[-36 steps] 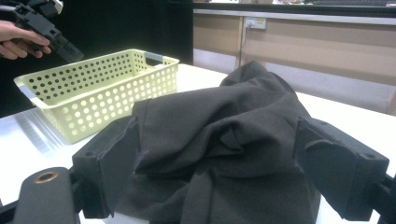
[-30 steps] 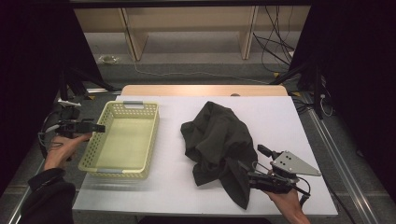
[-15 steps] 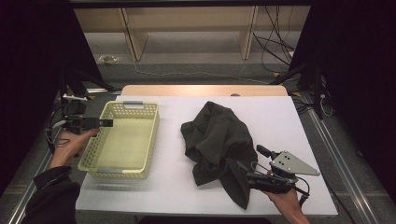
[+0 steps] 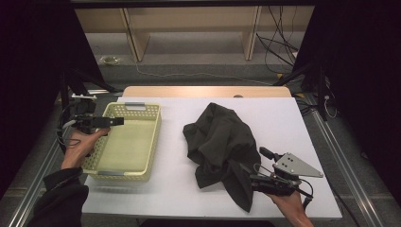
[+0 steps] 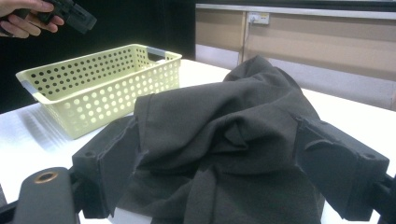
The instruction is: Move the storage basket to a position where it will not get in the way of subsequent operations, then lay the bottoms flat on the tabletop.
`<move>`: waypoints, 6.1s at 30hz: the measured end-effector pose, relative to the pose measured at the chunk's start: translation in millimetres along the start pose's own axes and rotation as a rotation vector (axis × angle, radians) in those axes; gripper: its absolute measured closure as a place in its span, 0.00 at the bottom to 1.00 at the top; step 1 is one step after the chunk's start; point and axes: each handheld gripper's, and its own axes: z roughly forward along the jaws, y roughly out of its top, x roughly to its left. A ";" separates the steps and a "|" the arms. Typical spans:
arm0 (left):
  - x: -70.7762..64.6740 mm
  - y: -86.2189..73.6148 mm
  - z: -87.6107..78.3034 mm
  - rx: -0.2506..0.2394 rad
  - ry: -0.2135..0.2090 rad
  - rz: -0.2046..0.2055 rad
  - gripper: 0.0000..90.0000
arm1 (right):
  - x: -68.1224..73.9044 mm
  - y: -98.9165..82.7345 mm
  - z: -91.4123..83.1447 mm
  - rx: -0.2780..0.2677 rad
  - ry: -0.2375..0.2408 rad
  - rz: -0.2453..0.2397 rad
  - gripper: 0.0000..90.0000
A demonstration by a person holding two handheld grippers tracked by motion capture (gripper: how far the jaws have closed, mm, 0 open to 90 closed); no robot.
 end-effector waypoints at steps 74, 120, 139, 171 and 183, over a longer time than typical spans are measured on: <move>-115.1 -37.8 20.9 -0.057 -0.354 0.155 0.09 | 4.3 6.8 11.1 0.030 0.041 0.006 0.17; -149.7 -74.2 26.9 -0.033 -0.399 0.204 0.07 | 24.2 7.0 62.6 0.219 0.114 -0.051 0.18; -146.6 -79.9 35.9 -0.015 -0.392 0.221 0.07 | 35.7 9.8 101.1 0.335 0.107 -0.097 0.36; -151.0 -81.1 38.7 -0.004 -0.396 0.247 0.07 | -43.1 45.6 70.3 0.256 -0.041 0.031 0.98; -147.5 -80.8 40.1 -0.001 -0.388 0.246 0.07 | -89.8 43.1 47.2 0.230 -0.139 0.118 0.98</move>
